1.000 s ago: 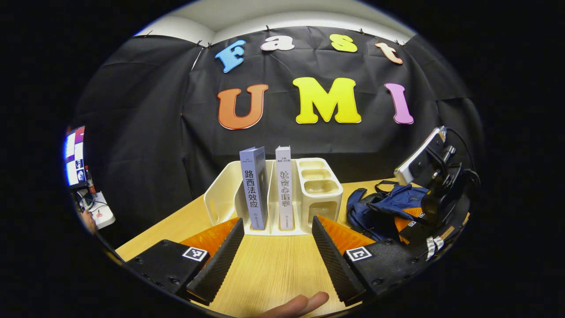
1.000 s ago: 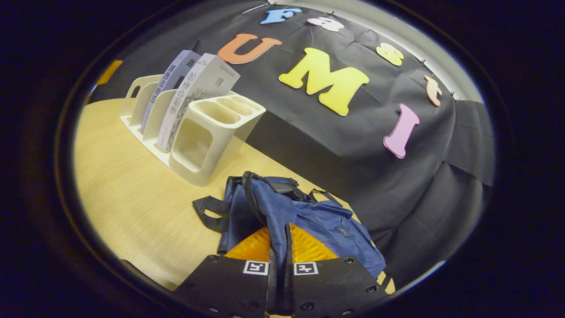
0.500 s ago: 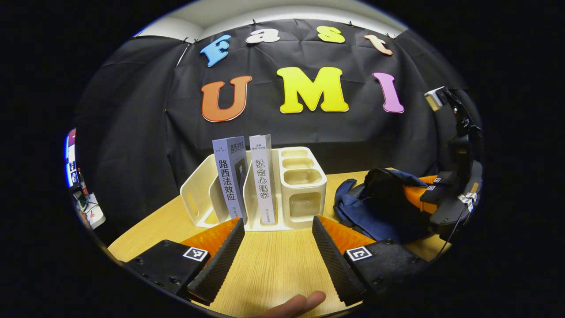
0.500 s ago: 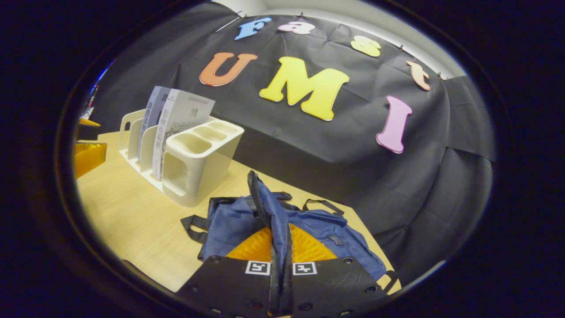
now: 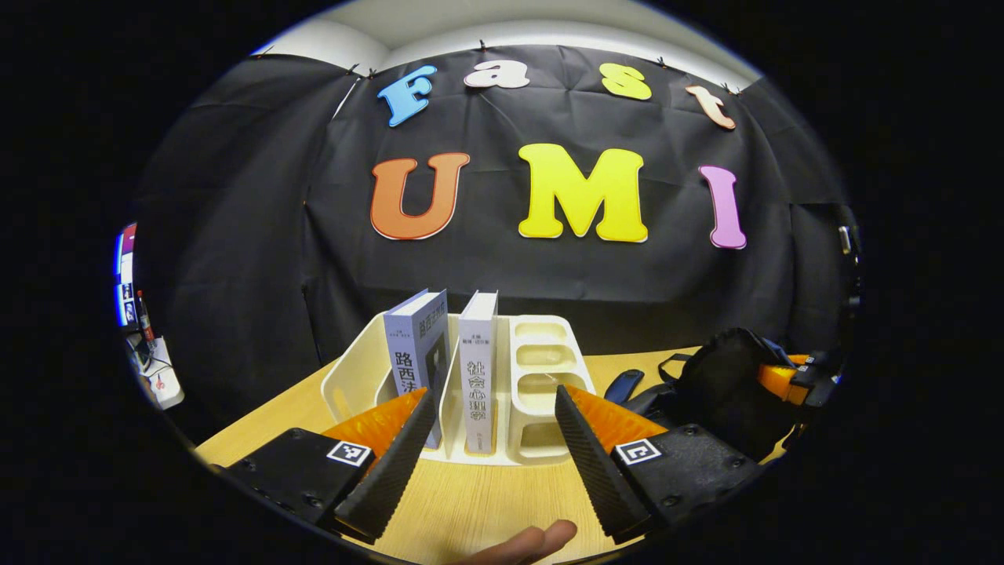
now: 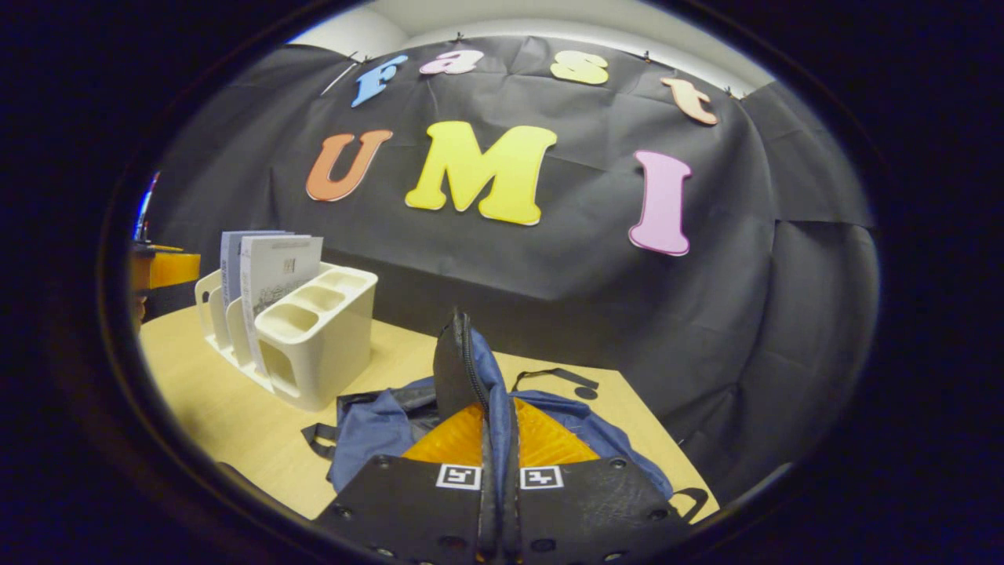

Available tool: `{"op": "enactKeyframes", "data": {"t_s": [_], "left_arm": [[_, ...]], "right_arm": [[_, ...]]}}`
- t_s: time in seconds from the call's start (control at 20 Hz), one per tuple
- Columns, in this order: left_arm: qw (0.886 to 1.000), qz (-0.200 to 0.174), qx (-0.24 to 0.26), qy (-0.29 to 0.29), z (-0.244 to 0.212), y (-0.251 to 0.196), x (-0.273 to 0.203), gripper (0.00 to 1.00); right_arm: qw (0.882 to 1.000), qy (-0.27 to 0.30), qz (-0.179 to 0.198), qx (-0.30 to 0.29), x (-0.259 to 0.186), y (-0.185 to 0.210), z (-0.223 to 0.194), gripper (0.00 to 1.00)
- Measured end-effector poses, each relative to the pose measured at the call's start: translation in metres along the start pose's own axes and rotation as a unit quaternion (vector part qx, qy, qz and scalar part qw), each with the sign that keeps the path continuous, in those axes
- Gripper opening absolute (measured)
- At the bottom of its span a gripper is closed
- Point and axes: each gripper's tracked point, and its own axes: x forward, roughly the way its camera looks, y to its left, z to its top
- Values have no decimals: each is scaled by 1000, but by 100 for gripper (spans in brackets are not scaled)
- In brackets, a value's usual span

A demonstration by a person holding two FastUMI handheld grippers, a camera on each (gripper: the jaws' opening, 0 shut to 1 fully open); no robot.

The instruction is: Open the schoolbag, grab two books from the bookshelf and put them into the schoolbag.

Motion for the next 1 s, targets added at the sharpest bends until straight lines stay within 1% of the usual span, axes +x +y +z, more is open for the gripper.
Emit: {"op": "enactKeyframes", "data": {"t_s": [0.15,0.2,0.25,0.4,0.55,0.6,0.7,0.85,1.0], "left_arm": [[1000,19,2,6,19,10,22,97],[1000,21,5,9,25,10,31,96],[1000,21,6,11,31,11,38,96],[999,28,-5,21,44,15,60,96],[999,44,6,28,58,24,81,96],[999,44,12,27,65,25,88,96],[999,25,15,27,77,18,104,96],[997,0,18,70,75,9,133,95],[993,1,43,109,70,13,157,95]], "right_arm": [[1000,-1,9,14,0,-11,2,3],[1000,-3,13,19,0,-16,5,1],[1000,-6,18,21,0,-17,9,4],[999,-10,28,12,-1,-20,13,4],[999,-13,37,5,-3,-22,19,4],[999,-14,40,4,-4,-23,19,4],[999,-12,43,3,-4,-26,18,4],[999,-8,49,3,-6,-28,16,4],[999,-8,49,2,-7,-34,14,4]]}}
